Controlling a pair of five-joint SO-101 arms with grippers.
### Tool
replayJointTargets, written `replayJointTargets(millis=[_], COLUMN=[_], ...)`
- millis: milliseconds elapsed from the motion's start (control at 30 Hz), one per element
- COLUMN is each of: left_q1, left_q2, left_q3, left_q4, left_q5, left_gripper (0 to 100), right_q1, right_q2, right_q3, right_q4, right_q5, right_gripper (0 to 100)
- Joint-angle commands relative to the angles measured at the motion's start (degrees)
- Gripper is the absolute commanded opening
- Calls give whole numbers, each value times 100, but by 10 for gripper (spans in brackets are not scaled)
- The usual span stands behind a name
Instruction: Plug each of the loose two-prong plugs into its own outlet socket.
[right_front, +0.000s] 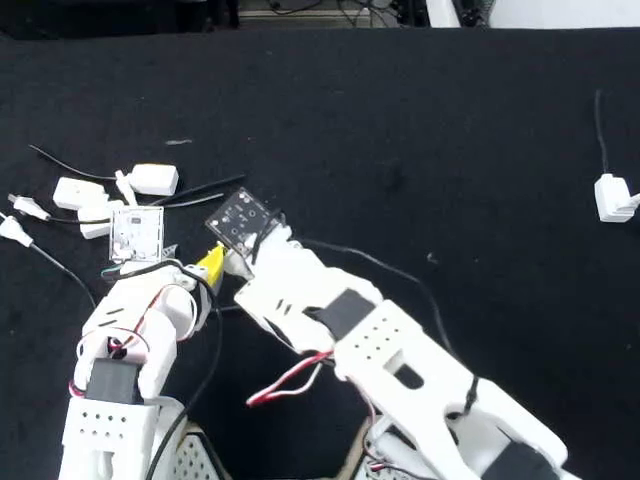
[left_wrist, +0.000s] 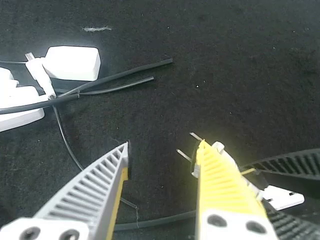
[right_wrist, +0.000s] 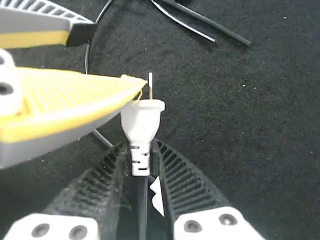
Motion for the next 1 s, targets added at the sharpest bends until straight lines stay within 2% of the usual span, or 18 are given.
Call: replayJointTargets(millis=[0,267,967], left_q1=[40,40,75], left_q2=[9,9,53], left_q3=[-40,-31,119], left_q4=[-62,-62,-88], left_q5=[-53,-53,-53], left_gripper=[223,223,223], right_q1=[-53,-44,-44], right_q2=[-347,-347,-382], right_q3=[-57,-48,-66], right_q4=[9,-149,-185], right_q5=[-44,-325,-325], right_gripper=[11,11,11])
